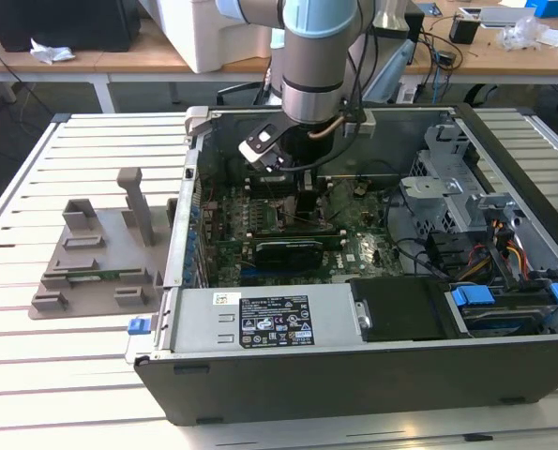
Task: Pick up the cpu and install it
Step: 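Place the cpu into insertion slot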
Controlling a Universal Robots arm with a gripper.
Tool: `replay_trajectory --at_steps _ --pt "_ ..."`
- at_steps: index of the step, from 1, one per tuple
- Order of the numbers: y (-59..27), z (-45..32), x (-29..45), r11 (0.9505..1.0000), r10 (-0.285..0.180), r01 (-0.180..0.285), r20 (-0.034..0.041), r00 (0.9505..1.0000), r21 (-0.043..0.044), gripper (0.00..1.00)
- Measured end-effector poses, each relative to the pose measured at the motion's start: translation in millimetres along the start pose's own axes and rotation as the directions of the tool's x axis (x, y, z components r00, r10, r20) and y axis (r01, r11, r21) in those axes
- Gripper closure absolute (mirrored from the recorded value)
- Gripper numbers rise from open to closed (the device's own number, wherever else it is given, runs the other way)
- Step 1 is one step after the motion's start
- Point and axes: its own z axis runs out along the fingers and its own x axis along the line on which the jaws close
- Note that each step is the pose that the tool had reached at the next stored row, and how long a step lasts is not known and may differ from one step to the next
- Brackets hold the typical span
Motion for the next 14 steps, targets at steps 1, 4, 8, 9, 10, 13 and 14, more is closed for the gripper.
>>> replay_trajectory --at_steps 1,4,8,9,10,13,14 --pt "0.0 2.0 0.0 1.0 -0.004 0.004 -0.0001 1.0 -0.0001 0.45" --pt "0.1 6.2 0.0 0.9999 -0.013 0.013 0.0002 0.9999 0.0 0.45" --pt "0.5 10.3 0.2 0.9996 -0.028 0.028 0.0003 0.9996 -0.0002 0.45" --pt "1.0 11.0 0.5 0.9996 -0.028 0.028 0.0003 0.9996 -0.0002 0.45" --pt "1.4 11.7 0.7 0.9996 -0.028 0.028 0.0004 0.9996 -0.0002 0.45" --pt "2.0 13.0 1.3 0.9996 -0.028 0.028 0.0006 0.9996 0.0 0.45" --pt "2.1 13.1 1.4 0.9996 -0.028 0.028 0.0004 0.9996 -0.0001 0.45"
